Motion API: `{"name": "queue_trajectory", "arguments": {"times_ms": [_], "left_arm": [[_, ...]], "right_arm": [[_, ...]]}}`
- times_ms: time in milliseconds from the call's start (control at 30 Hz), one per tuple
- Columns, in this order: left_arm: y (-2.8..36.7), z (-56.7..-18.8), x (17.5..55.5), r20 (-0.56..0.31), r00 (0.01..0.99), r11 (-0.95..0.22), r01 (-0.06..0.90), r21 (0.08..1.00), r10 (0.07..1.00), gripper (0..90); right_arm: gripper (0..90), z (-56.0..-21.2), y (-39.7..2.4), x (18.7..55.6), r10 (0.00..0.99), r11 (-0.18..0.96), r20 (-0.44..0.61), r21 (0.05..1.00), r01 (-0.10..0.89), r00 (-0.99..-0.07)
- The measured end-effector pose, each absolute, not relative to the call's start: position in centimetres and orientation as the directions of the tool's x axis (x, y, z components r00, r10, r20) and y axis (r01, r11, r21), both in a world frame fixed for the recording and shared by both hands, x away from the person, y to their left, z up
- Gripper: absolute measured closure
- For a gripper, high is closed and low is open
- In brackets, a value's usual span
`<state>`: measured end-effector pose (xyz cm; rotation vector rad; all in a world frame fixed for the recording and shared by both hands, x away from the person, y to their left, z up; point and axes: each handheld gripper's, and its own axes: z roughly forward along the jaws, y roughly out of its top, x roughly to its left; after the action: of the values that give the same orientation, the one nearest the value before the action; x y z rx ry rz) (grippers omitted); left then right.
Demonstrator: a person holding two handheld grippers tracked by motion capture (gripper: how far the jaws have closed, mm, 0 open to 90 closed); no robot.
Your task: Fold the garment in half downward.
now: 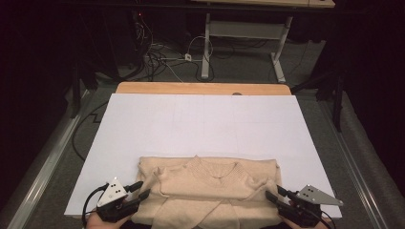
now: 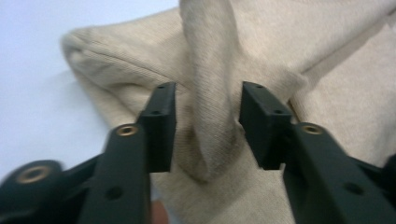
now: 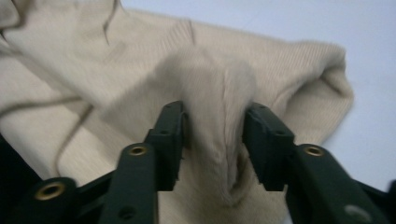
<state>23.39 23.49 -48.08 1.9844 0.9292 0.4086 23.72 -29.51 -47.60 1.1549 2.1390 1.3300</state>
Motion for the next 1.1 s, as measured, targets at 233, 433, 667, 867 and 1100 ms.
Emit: {"name": "queue_trajectory", "arguments": {"times_ms": [233,433,667,867,1100], "left_arm": [[25.2,-46.7,23.9,-0.122,0.616,-0.252,0.484,0.838,0.778,41.2],[25.7,-44.4,24.8,-0.141,0.602,-0.225,0.491,0.842,0.786,36.1],[25.3,-43.8,28.5,-0.151,0.564,-0.206,0.518,0.830,0.812,29.8],[24.1,-46.4,32.1,-0.232,0.536,-0.186,0.614,0.767,0.812,23.3],[24.2,-47.8,32.4,-0.173,0.503,-0.224,0.632,0.742,0.847,21.5]], "right_arm": [[49.3,-45.3,-29.2,23.6,0.803,0.190,0.079,0.906,0.379,-0.590],[48.7,-44.0,-29.6,24.7,0.817,0.170,0.081,0.913,0.372,-0.572],[46.6,-44.6,-30.4,28.9,0.854,0.122,0.141,0.882,0.456,-0.501],[37.7,-46.4,-30.0,32.5,0.876,0.154,0.146,0.818,0.554,-0.460],[32.6,-47.7,-29.4,33.6,0.895,0.152,0.151,0.783,0.603,-0.420]]}}
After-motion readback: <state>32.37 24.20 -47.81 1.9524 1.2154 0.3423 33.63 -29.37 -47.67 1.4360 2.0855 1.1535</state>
